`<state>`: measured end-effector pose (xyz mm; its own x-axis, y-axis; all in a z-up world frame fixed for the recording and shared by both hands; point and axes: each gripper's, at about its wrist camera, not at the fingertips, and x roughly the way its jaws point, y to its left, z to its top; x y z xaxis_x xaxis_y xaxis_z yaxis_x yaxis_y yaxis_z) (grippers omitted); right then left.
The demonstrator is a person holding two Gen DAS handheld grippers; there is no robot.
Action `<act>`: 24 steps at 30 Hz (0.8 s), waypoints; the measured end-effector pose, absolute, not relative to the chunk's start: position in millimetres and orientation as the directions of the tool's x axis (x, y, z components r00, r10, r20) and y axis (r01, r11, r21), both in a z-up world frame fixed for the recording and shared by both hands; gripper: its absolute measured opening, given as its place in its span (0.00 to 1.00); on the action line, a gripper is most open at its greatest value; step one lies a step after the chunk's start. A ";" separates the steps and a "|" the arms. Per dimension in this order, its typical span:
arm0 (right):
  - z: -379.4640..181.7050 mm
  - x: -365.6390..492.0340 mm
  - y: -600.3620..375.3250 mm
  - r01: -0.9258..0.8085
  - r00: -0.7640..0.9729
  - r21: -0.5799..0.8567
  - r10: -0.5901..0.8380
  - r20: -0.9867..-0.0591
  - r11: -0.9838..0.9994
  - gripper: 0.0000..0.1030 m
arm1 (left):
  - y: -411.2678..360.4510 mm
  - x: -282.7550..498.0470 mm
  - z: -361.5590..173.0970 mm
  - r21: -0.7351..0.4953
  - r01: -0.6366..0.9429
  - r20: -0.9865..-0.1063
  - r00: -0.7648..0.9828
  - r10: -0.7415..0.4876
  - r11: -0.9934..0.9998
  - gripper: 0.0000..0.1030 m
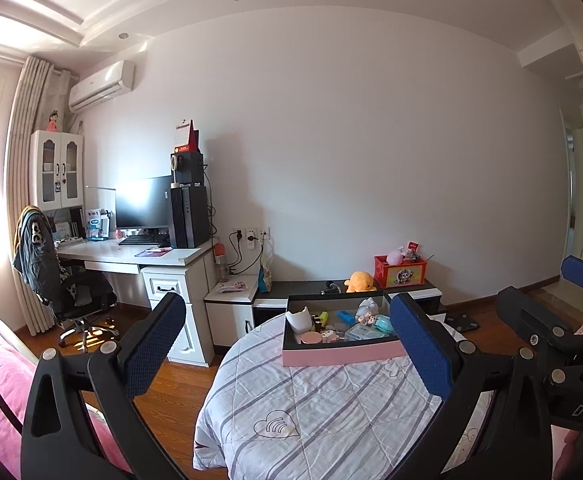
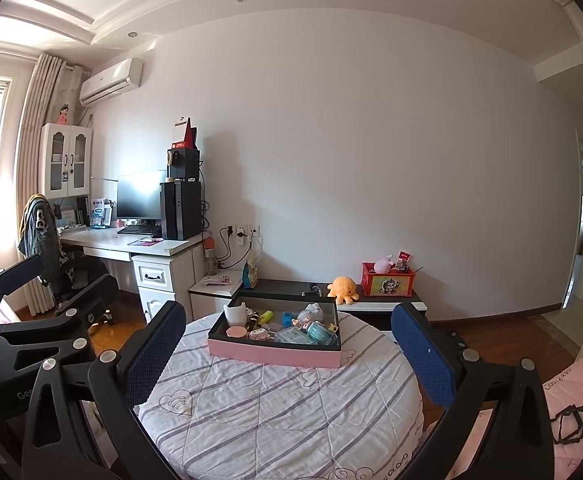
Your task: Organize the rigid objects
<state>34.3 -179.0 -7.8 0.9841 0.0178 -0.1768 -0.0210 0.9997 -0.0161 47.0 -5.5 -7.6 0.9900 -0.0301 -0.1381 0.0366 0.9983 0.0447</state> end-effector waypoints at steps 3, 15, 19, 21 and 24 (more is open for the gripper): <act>-7.5 34.7 -179.2 -0.021 0.984 -0.016 0.018 -0.176 1.000 1.00 | -5.9 47.5 -7.4 0.044 0.037 -0.138 0.990 -0.030 0.998 1.00; -7.4 35.9 -179.3 -0.021 0.984 -0.018 0.017 -0.179 1.000 1.00 | -5.2 46.8 -6.9 0.043 0.034 -0.139 0.990 -0.028 0.998 1.00; -7.2 35.6 -178.7 -0.019 0.984 -0.019 0.015 -0.179 1.000 1.00 | -4.7 46.4 -6.8 0.043 0.034 -0.139 0.990 -0.028 0.998 1.00; -7.0 35.9 -178.4 -0.020 0.983 -0.018 0.016 -0.181 1.000 1.00 | -4.6 46.4 -6.7 0.043 0.035 -0.139 0.990 -0.028 0.998 1.00; -6.9 35.9 -178.3 -0.019 0.984 -0.019 0.016 -0.180 1.000 1.00 | -4.4 46.3 -6.7 0.043 0.035 -0.140 0.990 -0.028 0.998 1.00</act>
